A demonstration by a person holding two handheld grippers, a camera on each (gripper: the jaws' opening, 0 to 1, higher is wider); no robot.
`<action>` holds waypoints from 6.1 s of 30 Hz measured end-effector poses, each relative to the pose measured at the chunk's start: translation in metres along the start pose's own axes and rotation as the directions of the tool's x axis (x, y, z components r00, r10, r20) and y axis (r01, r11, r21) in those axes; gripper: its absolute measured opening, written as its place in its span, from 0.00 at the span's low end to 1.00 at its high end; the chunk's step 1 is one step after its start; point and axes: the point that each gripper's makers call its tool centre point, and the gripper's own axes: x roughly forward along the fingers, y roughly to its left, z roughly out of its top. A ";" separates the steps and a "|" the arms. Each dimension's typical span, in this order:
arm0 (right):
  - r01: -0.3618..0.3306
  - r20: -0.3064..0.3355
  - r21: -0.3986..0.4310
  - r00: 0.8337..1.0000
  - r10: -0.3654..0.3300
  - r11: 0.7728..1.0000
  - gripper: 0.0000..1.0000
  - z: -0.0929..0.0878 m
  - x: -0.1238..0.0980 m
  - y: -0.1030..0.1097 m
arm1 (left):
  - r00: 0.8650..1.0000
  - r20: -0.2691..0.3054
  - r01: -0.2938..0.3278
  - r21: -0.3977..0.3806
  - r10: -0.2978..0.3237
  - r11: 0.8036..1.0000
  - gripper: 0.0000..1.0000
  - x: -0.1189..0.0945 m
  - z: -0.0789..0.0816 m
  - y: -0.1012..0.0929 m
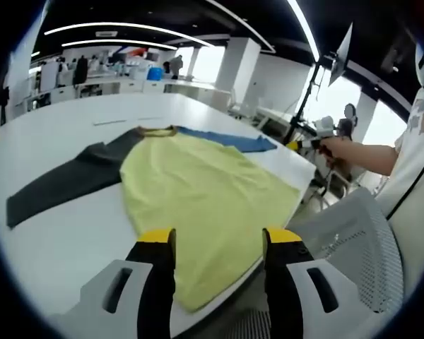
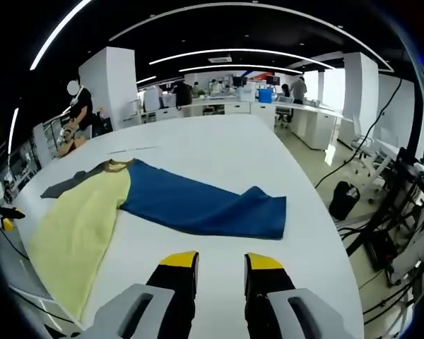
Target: Fold the garment on the visible template until the final outline fits inside the template.
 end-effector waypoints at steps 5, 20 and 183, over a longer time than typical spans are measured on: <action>0.047 -0.007 0.033 0.999 -0.047 0.998 0.22 0.003 0.011 -0.020 | 1.000 -0.005 -0.009 -0.004 0.009 1.000 0.45 -0.002 -0.001 0.001; 0.118 -0.079 0.107 0.991 -0.110 0.987 0.20 0.001 0.044 -0.052 | 0.999 -0.029 -0.038 -0.004 0.038 0.999 0.44 -0.007 -0.007 0.006; -0.526 -0.015 -0.326 0.834 0.552 0.785 0.00 0.158 0.102 0.353 | 0.999 0.001 -0.048 -0.006 0.048 0.999 0.36 -0.021 -0.016 0.022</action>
